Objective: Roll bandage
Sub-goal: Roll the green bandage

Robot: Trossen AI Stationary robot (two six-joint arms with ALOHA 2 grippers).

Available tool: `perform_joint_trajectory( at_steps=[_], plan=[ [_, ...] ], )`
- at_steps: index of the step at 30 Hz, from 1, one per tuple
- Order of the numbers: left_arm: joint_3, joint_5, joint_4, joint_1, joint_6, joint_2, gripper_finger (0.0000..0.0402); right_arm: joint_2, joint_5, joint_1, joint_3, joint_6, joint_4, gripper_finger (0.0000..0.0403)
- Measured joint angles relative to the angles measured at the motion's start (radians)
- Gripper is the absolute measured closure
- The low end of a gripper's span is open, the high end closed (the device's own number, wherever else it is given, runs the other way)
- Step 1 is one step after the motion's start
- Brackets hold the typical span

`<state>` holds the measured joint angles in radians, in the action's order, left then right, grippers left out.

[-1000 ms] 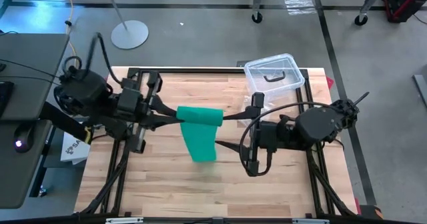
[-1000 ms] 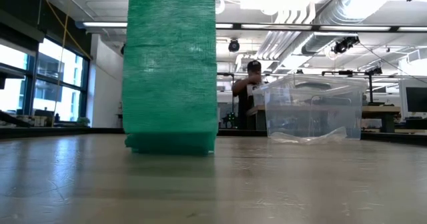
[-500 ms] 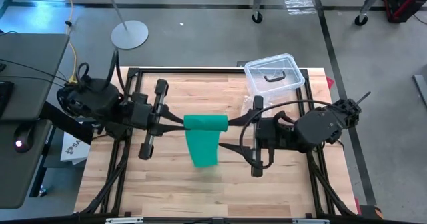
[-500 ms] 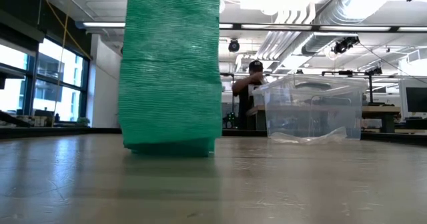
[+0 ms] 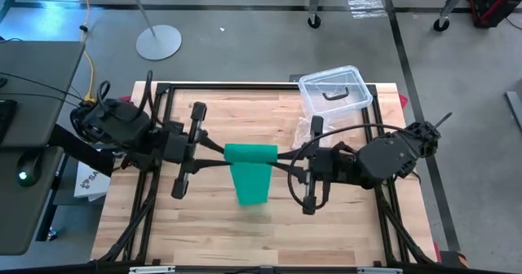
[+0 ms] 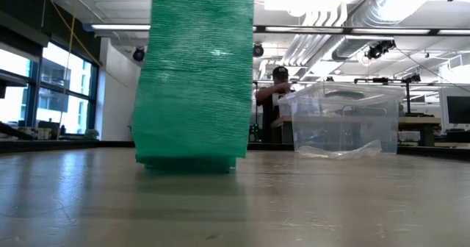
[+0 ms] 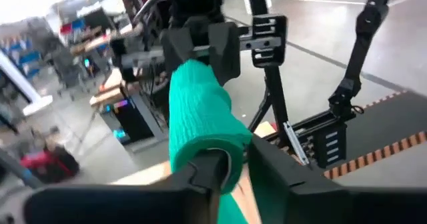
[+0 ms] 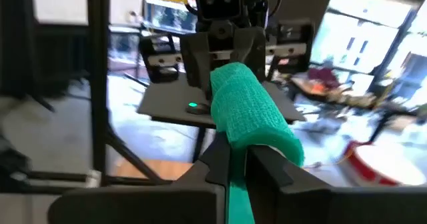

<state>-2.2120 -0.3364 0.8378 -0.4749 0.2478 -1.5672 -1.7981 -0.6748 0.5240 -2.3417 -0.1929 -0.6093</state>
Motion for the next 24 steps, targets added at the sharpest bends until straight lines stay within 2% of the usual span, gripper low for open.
perform_joint_trajectory(
  at_steps=[3,6,12,18,21,24],
  plan=[
    [0.000,-0.005,0.034,0.001,-0.122,0.017,0.0295,-0.002,-0.027,0.003,0.002,-0.148,-0.002,0.0396],
    [0.002,0.000,0.025,0.001,-0.324,0.032,0.0270,-0.003,-0.041,0.012,0.002,-0.270,-0.002,0.0395],
    [0.002,0.022,-0.001,0.019,-0.662,0.037,0.0251,-0.003,-0.066,0.012,0.002,-0.392,-0.009,0.0399],
    [0.001,0.066,-0.011,0.075,-0.897,0.029,0.0257,-0.003,-0.066,0.012,0.002,-0.461,-0.018,0.0397],
    [0.001,0.088,-0.010,0.100,-0.914,0.028,0.0275,-0.003,-0.066,0.013,0.002,-0.466,-0.019,0.0397],
    [0.001,0.100,-0.006,0.114,-0.849,0.028,0.0318,-0.003,-0.065,0.013,0.001,-0.446,-0.018,0.0396]
  ],
)
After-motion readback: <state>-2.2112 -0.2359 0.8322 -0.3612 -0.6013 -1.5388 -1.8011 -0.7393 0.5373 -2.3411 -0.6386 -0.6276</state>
